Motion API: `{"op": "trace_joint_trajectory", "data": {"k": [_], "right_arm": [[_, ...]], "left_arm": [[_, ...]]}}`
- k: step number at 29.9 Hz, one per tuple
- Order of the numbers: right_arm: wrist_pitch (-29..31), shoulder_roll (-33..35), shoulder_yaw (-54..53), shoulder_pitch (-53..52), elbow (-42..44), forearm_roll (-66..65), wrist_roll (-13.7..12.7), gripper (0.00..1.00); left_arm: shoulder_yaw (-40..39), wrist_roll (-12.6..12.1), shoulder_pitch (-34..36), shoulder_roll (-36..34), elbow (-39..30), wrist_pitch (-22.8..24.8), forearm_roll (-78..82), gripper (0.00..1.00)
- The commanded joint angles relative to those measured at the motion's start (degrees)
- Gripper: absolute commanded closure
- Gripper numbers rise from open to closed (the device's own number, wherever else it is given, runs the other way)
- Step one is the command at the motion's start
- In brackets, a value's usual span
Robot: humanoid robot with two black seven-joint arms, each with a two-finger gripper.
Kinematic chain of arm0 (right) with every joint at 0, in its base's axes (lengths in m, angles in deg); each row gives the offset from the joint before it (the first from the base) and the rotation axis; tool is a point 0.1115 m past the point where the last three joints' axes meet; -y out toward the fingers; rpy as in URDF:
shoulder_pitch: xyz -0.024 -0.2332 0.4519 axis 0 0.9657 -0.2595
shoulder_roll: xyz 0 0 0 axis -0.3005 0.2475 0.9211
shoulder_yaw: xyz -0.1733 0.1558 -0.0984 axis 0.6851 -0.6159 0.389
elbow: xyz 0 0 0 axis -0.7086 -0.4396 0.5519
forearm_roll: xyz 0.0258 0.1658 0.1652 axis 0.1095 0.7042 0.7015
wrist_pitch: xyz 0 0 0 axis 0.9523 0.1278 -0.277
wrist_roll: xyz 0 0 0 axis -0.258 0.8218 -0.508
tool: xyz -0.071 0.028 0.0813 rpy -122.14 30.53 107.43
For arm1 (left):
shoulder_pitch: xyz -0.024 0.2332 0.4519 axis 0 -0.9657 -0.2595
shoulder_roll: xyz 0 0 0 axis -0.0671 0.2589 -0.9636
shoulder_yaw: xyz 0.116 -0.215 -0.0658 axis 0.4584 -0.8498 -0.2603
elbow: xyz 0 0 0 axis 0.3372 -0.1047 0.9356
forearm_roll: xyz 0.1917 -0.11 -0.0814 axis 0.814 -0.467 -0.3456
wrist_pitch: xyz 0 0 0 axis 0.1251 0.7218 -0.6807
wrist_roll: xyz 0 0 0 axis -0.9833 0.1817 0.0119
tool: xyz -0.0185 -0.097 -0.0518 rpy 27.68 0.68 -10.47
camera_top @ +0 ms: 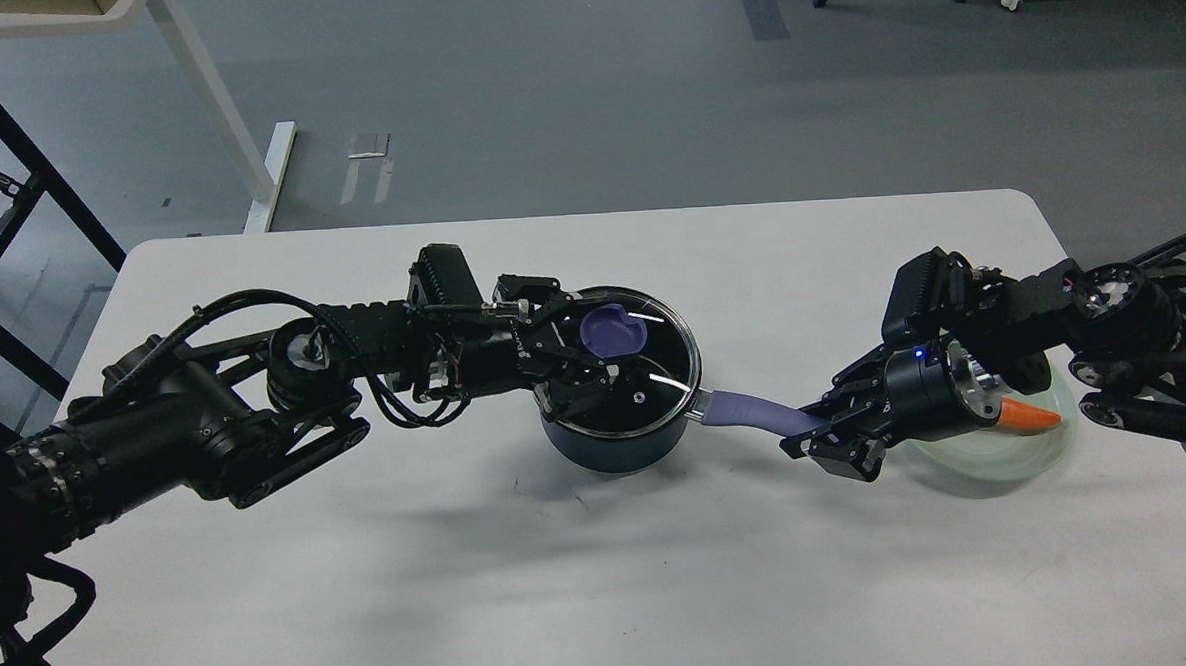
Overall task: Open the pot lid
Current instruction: 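Lift the glass lid off the pan with the left gripper and move it aside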
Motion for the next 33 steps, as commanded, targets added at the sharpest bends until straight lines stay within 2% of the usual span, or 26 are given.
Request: {"op": "trace_joint_trajectory", "data": {"k": [1, 8, 13, 20, 23, 27, 33], "right_arm": [[0.00, 0.00, 0.00, 0.00, 0.00, 0.00, -0.01, 0.65], [0.00, 0.09, 0.00, 0.00, 0.00, 0.00, -0.01, 0.65], [0.00, 0.18, 0.00, 0.26, 0.00, 0.09, -0.01, 0.65], [-0.09, 0.27, 0.00, 0.35, 0.00, 0.09, -0.01, 0.65], [-0.09, 0.35, 0.00, 0.35, 0.00, 0.09, -0.01, 0.65], [-0.18, 0.53, 0.00, 0.35, 0.00, 0.09, -0.01, 0.65], [-0.53, 0.88, 0.09, 0.35, 0.00, 0.09, -0.01, 0.65]], "left_arm": [[-0.09, 0.02, 0.26, 0.05, -0.09, -0.07, -0.05, 0.57], [-0.53, 0.02, 1.22, -3.10, -2.02, -0.16, -1.80, 0.55], [-0.44, 0.02, 2.81, -10.66, -7.47, -0.07, -5.41, 0.55], [-0.09, 0.02, 1.58, -26.12, -13.36, -0.25, -8.92, 0.55], [-0.18, 0.02, -2.45, -30.96, -13.45, -1.21, -11.03, 0.54], [-0.09, 0.02, -10.35, -36.06, -13.11, -7.17, -14.37, 0.54], [-0.18, 0.02, -19.15, -37.30, -11.18, -13.95, -15.08, 0.54]]}}
